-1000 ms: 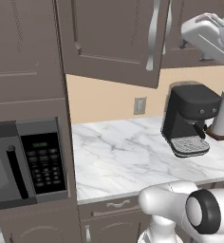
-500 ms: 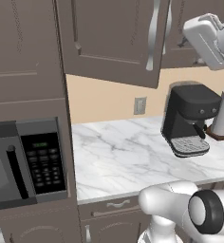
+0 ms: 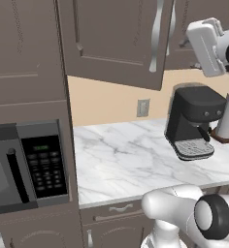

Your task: Open the cabinet, pick the kettle from the cabinet, and place it in the sink.

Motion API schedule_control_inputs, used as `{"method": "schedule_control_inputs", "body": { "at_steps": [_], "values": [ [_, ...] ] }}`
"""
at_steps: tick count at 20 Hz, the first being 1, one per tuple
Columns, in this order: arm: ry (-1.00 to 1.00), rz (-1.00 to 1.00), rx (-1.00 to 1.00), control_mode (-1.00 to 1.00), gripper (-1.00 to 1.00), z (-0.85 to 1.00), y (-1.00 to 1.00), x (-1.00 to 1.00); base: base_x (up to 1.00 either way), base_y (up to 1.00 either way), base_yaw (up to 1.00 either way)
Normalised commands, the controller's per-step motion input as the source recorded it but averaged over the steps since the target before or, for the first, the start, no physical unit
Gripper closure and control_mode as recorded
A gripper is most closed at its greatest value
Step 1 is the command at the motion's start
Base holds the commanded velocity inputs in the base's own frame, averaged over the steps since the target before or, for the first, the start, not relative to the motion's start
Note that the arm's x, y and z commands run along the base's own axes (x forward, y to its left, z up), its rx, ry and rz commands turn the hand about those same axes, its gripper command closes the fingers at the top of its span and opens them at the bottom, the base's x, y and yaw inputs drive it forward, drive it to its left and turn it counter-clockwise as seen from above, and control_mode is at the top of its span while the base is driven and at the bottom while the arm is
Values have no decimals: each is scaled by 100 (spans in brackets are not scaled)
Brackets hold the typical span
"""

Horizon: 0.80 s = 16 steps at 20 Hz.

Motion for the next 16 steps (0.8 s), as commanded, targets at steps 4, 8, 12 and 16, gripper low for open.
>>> {"method": "schedule_control_inputs", "body": {
  "at_steps": [4,8,12,16],
  "values": [
    [3,0,15,-100,-100,-5,0,33,0,0,0],
    [3,0,13,-100,-100,-9,7,25,0,0,0],
    [1,0,10,-100,-100,-8,12,25,0,0,0],
    [1,0,7,-100,-100,-6,18,26,0,0,0]
  ]
}}
